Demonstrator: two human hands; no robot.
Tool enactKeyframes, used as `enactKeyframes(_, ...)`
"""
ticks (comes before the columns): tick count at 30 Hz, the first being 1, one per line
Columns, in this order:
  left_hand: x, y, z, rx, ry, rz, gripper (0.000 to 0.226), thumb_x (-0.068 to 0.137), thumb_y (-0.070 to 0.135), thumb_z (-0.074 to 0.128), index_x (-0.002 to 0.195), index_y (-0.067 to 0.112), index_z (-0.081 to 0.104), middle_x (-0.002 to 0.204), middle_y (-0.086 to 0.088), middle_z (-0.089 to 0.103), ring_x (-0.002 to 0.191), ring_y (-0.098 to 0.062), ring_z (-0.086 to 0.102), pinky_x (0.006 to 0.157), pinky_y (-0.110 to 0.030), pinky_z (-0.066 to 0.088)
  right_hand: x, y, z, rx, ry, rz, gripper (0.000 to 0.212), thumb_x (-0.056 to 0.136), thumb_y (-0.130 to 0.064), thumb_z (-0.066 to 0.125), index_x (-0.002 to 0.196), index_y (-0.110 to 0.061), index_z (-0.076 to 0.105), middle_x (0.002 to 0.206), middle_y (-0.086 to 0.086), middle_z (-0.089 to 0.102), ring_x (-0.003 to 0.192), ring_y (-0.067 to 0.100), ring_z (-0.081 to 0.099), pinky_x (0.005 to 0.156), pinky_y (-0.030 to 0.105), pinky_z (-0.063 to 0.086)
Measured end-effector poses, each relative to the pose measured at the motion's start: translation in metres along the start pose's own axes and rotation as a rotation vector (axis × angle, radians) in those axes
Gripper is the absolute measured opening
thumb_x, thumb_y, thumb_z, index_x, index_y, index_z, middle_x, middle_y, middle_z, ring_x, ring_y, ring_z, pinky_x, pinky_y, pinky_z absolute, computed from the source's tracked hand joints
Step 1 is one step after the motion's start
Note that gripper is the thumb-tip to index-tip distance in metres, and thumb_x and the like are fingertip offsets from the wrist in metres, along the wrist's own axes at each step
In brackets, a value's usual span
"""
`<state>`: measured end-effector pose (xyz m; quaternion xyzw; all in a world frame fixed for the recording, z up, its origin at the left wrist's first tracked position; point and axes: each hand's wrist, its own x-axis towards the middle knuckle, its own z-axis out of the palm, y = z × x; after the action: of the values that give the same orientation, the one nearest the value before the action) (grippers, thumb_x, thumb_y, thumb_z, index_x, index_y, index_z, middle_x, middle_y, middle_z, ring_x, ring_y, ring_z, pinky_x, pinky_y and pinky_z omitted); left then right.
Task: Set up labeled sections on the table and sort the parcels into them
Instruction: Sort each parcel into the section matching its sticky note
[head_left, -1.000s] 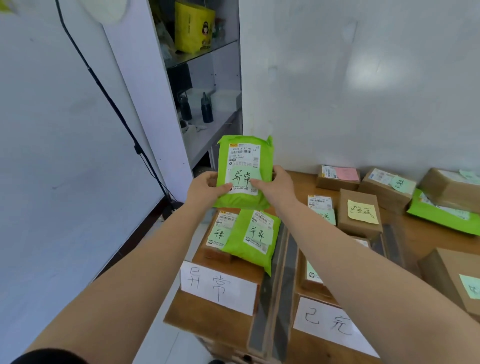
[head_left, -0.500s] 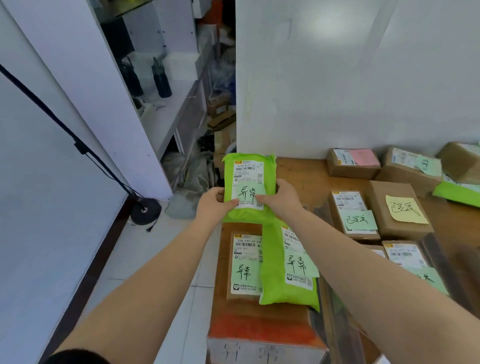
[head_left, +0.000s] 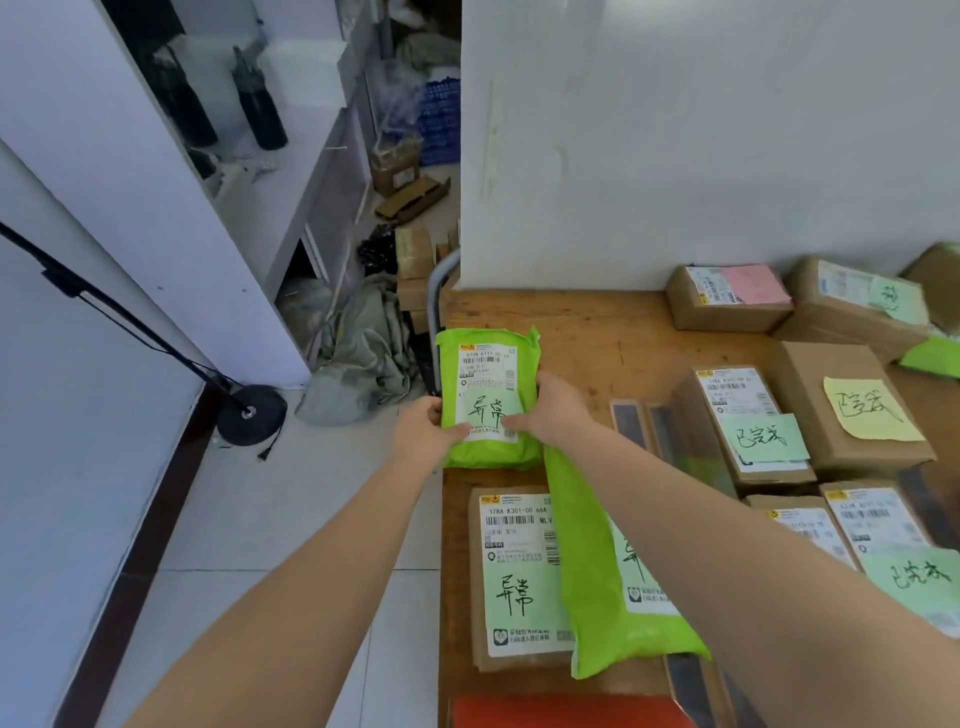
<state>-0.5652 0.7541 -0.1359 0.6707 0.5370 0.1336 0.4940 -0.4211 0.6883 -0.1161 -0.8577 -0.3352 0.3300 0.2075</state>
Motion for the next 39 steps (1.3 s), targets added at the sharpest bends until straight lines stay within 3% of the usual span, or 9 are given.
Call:
enactKeyframes(3, 0.004, -0.006, 0.005, 0.045, -0.019, -0.006, 0.025, 0.074, 0.017, 0.076, 0.090, 0.009, 0.058, 0.104, -0.013, 0.067, 0.075, -0.012, 0.056, 0.052, -0.016, 0.041, 0.003, 0.002, -0.004, -0.053, -0.013, 0.024, 0.066, 0.069, -0.025, 0.081, 0.123, -0.008, 0.048, 0.123, 0.008, 0.058, 0.112, 0.027, 0.055, 0.084, 0.033, 0.048)
enactKeyframes(6, 0.005, -0.005, 0.006, 0.085, -0.104, -0.025, 0.034, 0.070, 0.017, 0.079, 0.072, 0.019, 0.046, 0.098, -0.011, 0.068, 0.075, -0.017, 0.061, 0.052, -0.023, 0.045, 0.001, 0.001, -0.013, -0.171, -0.074, 0.055, 0.055, 0.070, -0.025, 0.080, 0.115, -0.006, 0.053, 0.110, 0.007, 0.062, 0.100, 0.025, 0.059, 0.078, 0.032, 0.051)
enactKeyframes(10, -0.003, 0.006, 0.008, 0.257, -0.178, 0.008, 0.030, 0.075, 0.022, 0.075, 0.091, 0.011, 0.053, 0.107, -0.009, 0.066, 0.092, -0.021, 0.063, 0.069, -0.030, 0.049, -0.011, 0.000, -0.017, -0.229, -0.077, 0.090, 0.042, 0.076, -0.024, 0.074, 0.106, -0.005, 0.051, 0.092, 0.004, 0.059, 0.077, 0.018, 0.056, 0.063, 0.028, 0.049)
enactKeyframes(14, -0.015, 0.035, 0.004, 0.388, -0.057, 0.025, 0.038, 0.080, 0.029, 0.068, 0.104, 0.005, 0.051, 0.106, -0.009, 0.063, 0.081, -0.019, 0.055, 0.059, -0.028, 0.041, -0.032, -0.001, -0.038, -0.166, 0.050, 0.029, 0.069, 0.080, -0.026, 0.070, 0.133, -0.004, 0.032, 0.119, 0.011, 0.057, 0.104, 0.028, 0.058, 0.077, 0.034, 0.050)
enactKeyframes(18, -0.043, 0.082, 0.003, 0.600, 0.048, 0.133, 0.041, 0.085, 0.038, 0.058, 0.113, 0.009, 0.050, 0.115, -0.011, 0.060, 0.106, -0.031, 0.056, 0.084, -0.039, 0.048, -0.064, 0.004, -0.086, -0.376, 0.187, -0.145, 0.052, 0.084, -0.035, 0.062, 0.125, -0.012, 0.040, 0.121, 0.008, 0.056, 0.108, 0.030, 0.056, 0.071, 0.034, 0.040)
enactKeyframes(20, -0.065, 0.112, 0.009, 0.720, 0.085, 0.231, 0.043, 0.086, 0.039, 0.054, 0.119, 0.012, 0.048, 0.120, -0.010, 0.057, 0.112, -0.032, 0.052, 0.087, -0.040, 0.045, -0.086, 0.011, -0.115, -0.467, 0.253, -0.214, 0.045, 0.085, -0.037, 0.058, 0.121, -0.012, 0.045, 0.122, 0.008, 0.054, 0.111, 0.030, 0.055, 0.074, 0.035, 0.040)
enactKeyframes(27, -0.173, 0.197, 0.069, 1.021, 0.231, 0.525, 0.045, 0.087, 0.043, 0.051, 0.121, 0.014, 0.049, 0.125, -0.009, 0.055, 0.117, -0.031, 0.049, 0.090, -0.040, 0.041, -0.179, 0.079, -0.214, -0.732, 0.421, -0.369, 0.043, 0.087, -0.026, 0.054, 0.127, -0.013, 0.045, 0.121, 0.008, 0.054, 0.111, 0.029, 0.054, 0.073, 0.032, 0.034)
enactKeyframes(31, -0.233, 0.227, 0.119, 1.104, 0.269, 0.592, 0.045, 0.087, 0.044, 0.049, 0.121, 0.013, 0.049, 0.123, -0.009, 0.055, 0.116, -0.029, 0.048, 0.091, -0.038, 0.038, -0.228, 0.132, -0.253, -0.837, 0.457, -0.379, 0.042, 0.090, -0.033, 0.050, 0.128, -0.016, 0.045, 0.125, 0.008, 0.053, 0.114, 0.028, 0.050, 0.090, 0.038, 0.040)
enactKeyframes(39, -0.294, 0.267, 0.214, 1.187, 0.295, 0.750, 0.041, 0.089, 0.040, 0.047, 0.121, 0.015, 0.049, 0.123, -0.006, 0.057, 0.114, -0.027, 0.050, 0.093, -0.038, 0.038, -0.272, 0.213, -0.320, -0.937, 0.508, -0.337, 0.046, 0.086, -0.029, 0.056, 0.128, -0.015, 0.044, 0.129, 0.008, 0.051, 0.119, 0.027, 0.047, 0.095, 0.040, 0.038)
